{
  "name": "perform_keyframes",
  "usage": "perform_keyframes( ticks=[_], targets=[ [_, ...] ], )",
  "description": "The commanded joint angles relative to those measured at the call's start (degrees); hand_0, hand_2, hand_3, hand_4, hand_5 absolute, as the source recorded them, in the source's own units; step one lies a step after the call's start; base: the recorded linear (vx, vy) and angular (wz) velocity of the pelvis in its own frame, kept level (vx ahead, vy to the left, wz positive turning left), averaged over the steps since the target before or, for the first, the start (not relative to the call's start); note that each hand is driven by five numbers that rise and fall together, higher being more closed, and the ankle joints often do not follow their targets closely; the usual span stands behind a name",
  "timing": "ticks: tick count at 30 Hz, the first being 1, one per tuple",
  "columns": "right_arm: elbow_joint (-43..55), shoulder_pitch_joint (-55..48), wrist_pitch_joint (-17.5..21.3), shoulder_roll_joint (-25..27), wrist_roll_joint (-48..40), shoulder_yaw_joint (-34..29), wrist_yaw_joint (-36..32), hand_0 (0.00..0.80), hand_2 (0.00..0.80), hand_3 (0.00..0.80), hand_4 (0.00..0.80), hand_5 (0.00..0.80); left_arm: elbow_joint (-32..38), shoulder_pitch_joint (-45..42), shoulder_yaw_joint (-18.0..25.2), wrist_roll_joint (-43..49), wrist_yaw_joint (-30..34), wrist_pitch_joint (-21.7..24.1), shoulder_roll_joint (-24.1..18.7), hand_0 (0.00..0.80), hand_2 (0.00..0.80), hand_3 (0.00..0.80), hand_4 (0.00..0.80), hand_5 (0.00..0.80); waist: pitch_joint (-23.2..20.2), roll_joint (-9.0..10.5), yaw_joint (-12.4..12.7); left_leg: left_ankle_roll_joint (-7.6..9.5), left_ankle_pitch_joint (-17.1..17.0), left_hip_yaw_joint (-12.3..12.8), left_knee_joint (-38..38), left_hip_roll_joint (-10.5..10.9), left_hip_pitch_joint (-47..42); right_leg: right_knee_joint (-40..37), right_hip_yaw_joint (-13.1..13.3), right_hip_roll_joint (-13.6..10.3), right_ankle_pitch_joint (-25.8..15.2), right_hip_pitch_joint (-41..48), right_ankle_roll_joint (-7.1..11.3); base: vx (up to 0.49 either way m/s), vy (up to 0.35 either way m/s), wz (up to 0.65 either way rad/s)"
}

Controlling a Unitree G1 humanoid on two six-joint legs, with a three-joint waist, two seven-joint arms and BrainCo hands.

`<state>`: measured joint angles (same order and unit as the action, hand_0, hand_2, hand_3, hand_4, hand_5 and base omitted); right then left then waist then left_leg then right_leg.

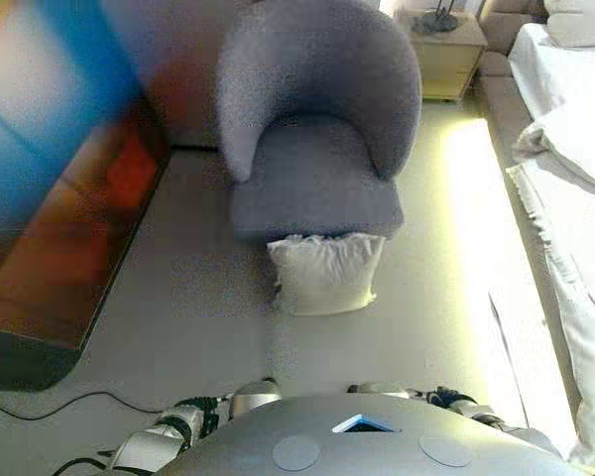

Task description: Pick up the cushion and take it to the sofa

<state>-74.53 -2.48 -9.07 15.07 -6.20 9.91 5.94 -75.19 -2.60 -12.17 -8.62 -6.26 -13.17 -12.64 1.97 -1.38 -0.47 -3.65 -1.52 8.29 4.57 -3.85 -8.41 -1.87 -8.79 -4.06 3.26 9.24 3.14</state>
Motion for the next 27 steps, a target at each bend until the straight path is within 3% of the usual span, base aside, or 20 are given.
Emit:
perform_keyframes(
  ticks=[1,27],
  targets=[
    [-2.2,3.3,0.5,-0.7,0.2,0.1,0.3,0.0,0.0,0.0,0.0,0.0,-2.3,3.2,2.0,0.5,-0.1,-0.5,-0.3,0.0,0.0,0.0,0.0,0.0,1.1,3.04,0.9,2.31,5.7,-1.4,0.0,3.0,-1.2,-2.1,-1.2,-1.6,-2.6,-0.5,2.57,0.027,-0.008,0.07],
    [-2.5,3.0,0.4,-0.9,-0.3,0.4,-0.5,0.0,0.0,0.0,0.0,0.0,-2.3,3.3,1.5,1.5,-0.3,-0.7,-0.6,0.0,0.0,0.0,0.0,0.0,1.3,3.05,0.8,2.4,5.9,-1.9,0.2,2.9,-1.6,-2.1,-0.8,-0.9,-2.2,-0.2,2.32,0.006,-0.008,0.01]
  ],
)
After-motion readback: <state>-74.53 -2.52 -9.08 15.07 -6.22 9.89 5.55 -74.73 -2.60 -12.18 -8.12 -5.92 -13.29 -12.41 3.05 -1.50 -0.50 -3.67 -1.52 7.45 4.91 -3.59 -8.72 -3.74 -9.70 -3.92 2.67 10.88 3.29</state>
